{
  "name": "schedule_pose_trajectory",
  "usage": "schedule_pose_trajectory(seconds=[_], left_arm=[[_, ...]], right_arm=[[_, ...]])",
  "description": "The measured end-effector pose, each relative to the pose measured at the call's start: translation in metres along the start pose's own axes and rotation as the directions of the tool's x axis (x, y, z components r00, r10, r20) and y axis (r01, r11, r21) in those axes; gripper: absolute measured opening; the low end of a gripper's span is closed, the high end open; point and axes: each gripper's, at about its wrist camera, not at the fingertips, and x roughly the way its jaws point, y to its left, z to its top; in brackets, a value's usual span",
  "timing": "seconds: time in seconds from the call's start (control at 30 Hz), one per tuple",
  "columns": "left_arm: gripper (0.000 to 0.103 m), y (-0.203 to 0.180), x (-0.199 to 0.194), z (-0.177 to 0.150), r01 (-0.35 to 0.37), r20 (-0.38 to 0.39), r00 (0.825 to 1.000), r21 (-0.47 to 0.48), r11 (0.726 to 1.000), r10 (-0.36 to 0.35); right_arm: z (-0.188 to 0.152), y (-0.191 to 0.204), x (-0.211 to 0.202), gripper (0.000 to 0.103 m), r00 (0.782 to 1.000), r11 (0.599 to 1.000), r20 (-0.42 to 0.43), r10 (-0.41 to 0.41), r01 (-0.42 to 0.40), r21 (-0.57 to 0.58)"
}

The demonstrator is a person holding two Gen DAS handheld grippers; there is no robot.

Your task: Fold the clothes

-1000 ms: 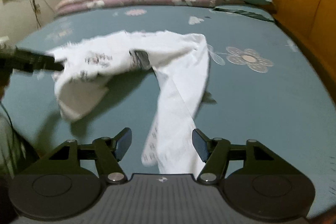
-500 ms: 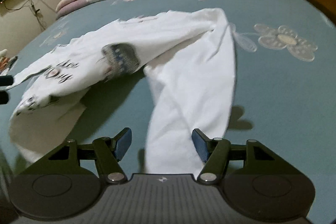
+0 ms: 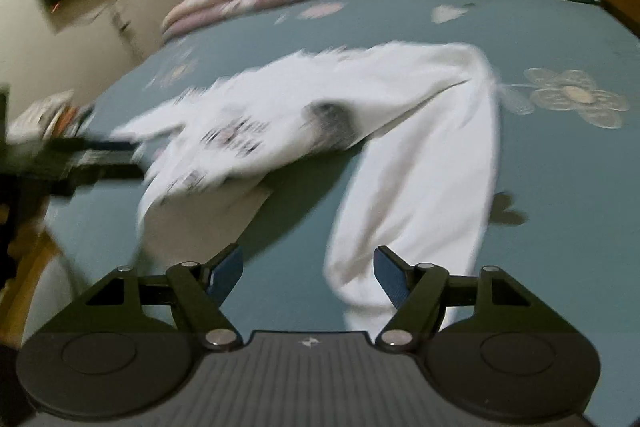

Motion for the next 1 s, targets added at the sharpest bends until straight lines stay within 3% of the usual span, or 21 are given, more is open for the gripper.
schedule_pose_trajectory(seconds=[0.07, 0.17, 0.33, 0.47, 0.57, 0.63, 0.67, 0.83, 1.0], left_arm=[[0.085, 0.0, 0.0, 0.0, 0.001, 0.002, 1.0, 0.0, 1.0, -0.001], [0.085, 0.002, 0.003, 0.0, -0.005, 0.001, 1.0, -0.006, 1.0, 0.005], [0.085, 0.006, 0.011, 0.001, -0.017, -0.014, 1.0, -0.009, 1.0, 0.017], [0.085, 0.011, 0.017, 0.002, -0.026, -0.023, 0.999, -0.015, 1.0, 0.025], [0.085, 0.014, 0.024, 0.004, -0.03, -0.03, 0.999, -0.016, 0.999, 0.03], [0.085, 0.015, 0.028, 0.005, -0.034, -0.034, 0.999, -0.016, 0.999, 0.033], [0.085, 0.016, 0.029, 0.005, -0.034, -0.034, 0.999, -0.018, 0.999, 0.033], [0.085, 0.019, 0.032, 0.007, -0.031, -0.032, 0.999, -0.021, 0.999, 0.03], [0.085, 0.023, 0.031, 0.008, -0.036, -0.02, 0.999, -0.026, 0.999, 0.036]], right_arm=[[0.009, -0.025, 0.001, 0.071, 0.999, 0.997, 0.036, -0.028, 0.025, 0.069], [0.025, -0.059, 0.017, 0.043, 0.994, 0.987, 0.04, -0.105, 0.099, 0.125], [0.048, -0.1, 0.051, 0.043, 0.978, 0.969, 0.012, -0.209, 0.205, 0.139], [0.049, -0.117, 0.077, 0.046, 0.985, 0.966, -0.026, -0.172, 0.174, 0.19], [0.046, -0.109, 0.083, 0.046, 0.989, 0.982, -0.029, -0.145, 0.148, 0.12], [0.046, -0.105, 0.081, 0.023, 0.992, 0.987, -0.055, -0.114, 0.12, 0.109], [0.047, -0.104, 0.081, 0.005, 0.992, 0.989, -0.069, -0.103, 0.11, 0.101], [0.058, -0.096, 0.079, 0.004, 0.979, 0.984, -0.1, -0.176, 0.175, -0.011], [0.086, -0.11, 0.07, 0.004, 0.948, 0.952, -0.1, -0.303, 0.295, -0.087]])
